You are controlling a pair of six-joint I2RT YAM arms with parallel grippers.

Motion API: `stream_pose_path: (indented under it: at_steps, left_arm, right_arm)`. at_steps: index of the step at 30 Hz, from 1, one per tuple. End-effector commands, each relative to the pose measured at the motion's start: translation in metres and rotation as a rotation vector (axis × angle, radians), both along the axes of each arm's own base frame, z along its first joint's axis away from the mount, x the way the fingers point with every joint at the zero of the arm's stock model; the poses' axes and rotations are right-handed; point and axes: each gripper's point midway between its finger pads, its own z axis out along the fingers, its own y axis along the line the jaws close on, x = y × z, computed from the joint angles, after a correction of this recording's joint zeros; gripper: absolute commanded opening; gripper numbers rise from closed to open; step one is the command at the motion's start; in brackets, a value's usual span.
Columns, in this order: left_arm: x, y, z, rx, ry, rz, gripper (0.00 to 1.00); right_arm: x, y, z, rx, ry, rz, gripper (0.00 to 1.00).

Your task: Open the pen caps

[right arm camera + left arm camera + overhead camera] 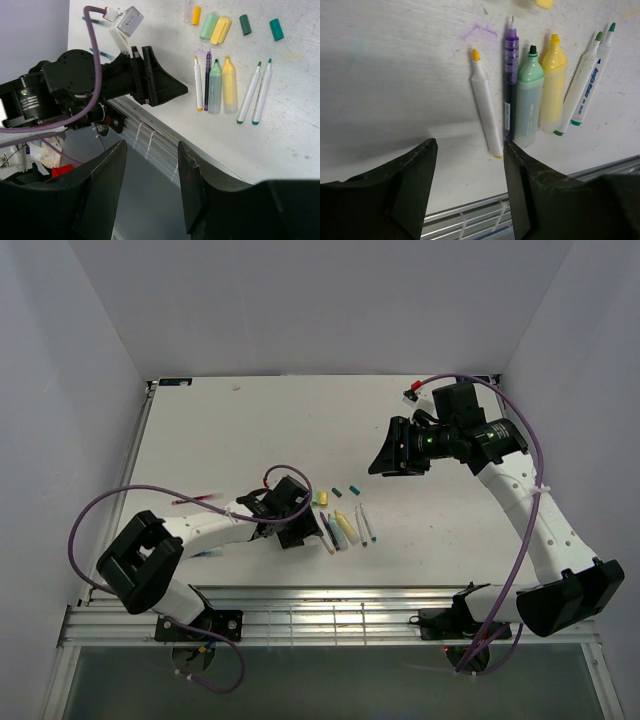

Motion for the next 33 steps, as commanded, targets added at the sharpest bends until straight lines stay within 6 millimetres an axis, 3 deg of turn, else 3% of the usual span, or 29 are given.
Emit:
stream_pose_path:
  at_steps: [1, 5, 6, 8, 9, 11, 12, 14, 15, 17, 18, 24, 27, 33]
  left_arm:
    - [0.011, 0.033, 0.033, 0.093, -0.084, 0.065, 0.66]
    - [0.029, 0.076, 0.072, 0.085, -0.128, 0.198, 0.66]
    - [0.036, 0.102, 0.082, 0.084, -0.124, 0.272, 0.66]
    - [0.048, 0.127, 0.097, 0.072, -0.132, 0.34, 0.66]
    - [0.06, 0.154, 0.103, 0.073, -0.132, 0.426, 0.66]
    - [0.069, 0.175, 0.113, 0.085, -0.11, 0.459, 0.67]
    - [0.073, 0.195, 0.114, 0.104, -0.086, 0.518, 0.67]
    - [0.084, 0.213, 0.111, 0.151, -0.053, 0.549, 0.67]
    - [0.096, 0.221, 0.123, 0.164, -0.077, 0.57, 0.67]
    - [0.107, 0.249, 0.115, 0.231, -0.042, 0.603, 0.67]
    - [0.117, 0.27, 0.123, 0.235, -0.056, 0.651, 0.67]
    - [0.144, 0.317, 0.105, 0.42, -0.072, 0.533, 0.69]
    - [0.157, 0.313, 0.086, 0.442, -0.138, 0.311, 0.69]
    - [0.147, 0.331, 0.072, 0.612, -0.208, 0.112, 0.74]
  right_arm:
    - [-0.005, 0.003, 0.016, 0.035, -0.056, 0.028, 0.52]
    - [-0.008, 0.008, 0.012, 0.058, -0.035, 0.045, 0.52]
    - [-0.009, 0.01, 0.013, 0.071, -0.034, 0.049, 0.52]
    - [-0.01, 0.012, 0.009, 0.078, -0.019, 0.054, 0.52]
    - [-0.009, 0.014, 0.009, 0.085, -0.021, 0.057, 0.52]
    - [-0.01, 0.016, 0.004, 0.093, -0.001, 0.066, 0.52]
    - [-0.009, 0.019, 0.004, 0.101, 0.0, 0.073, 0.52]
    - [-0.008, 0.02, 0.0, 0.107, 0.011, 0.073, 0.52]
    - [-0.007, 0.021, -0.003, 0.106, 0.023, 0.074, 0.52]
    - [-0.006, 0.023, -0.005, 0.106, 0.028, 0.078, 0.52]
    - [-0.004, 0.024, -0.007, 0.103, 0.034, 0.078, 0.52]
    - [-0.001, 0.027, -0.015, 0.094, 0.059, 0.094, 0.52]
    - [-0.001, 0.027, -0.018, 0.082, 0.069, 0.113, 0.52]
    - [0.0, 0.026, -0.026, 0.054, 0.096, 0.12, 0.52]
